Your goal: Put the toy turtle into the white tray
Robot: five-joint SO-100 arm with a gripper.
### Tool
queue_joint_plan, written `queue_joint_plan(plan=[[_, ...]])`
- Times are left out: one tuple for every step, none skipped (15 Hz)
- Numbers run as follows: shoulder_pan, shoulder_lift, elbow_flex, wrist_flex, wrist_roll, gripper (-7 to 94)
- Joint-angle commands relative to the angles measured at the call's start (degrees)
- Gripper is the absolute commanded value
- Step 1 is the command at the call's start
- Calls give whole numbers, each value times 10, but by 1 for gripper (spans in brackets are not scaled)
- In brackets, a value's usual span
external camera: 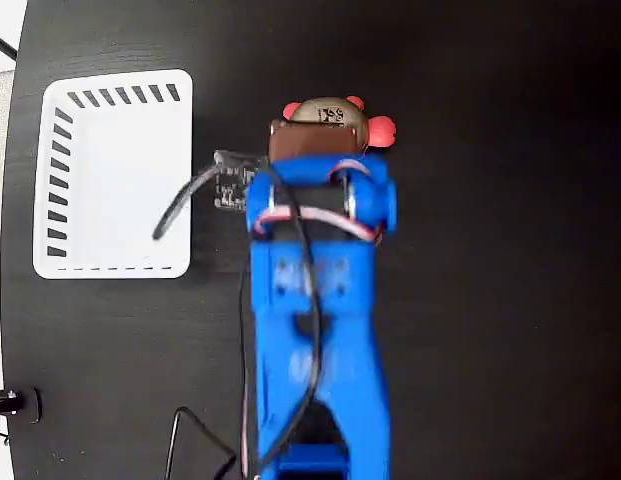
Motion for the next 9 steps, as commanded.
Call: queue_joint_plan(plan=[[14, -18, -82, 30, -15, 0], [15, -36, -107, 49, -18, 1], [16, -53, -132, 65, -21, 2], [17, -66, -154, 79, -25, 8], [18, -74, -167, 86, -28, 18], [19, -82, -175, 89, -33, 29], [19, -90, -181, 91, -37, 33], [19, -100, -191, 99, -39, 38], [20, -113, -204, 113, -41, 39]])
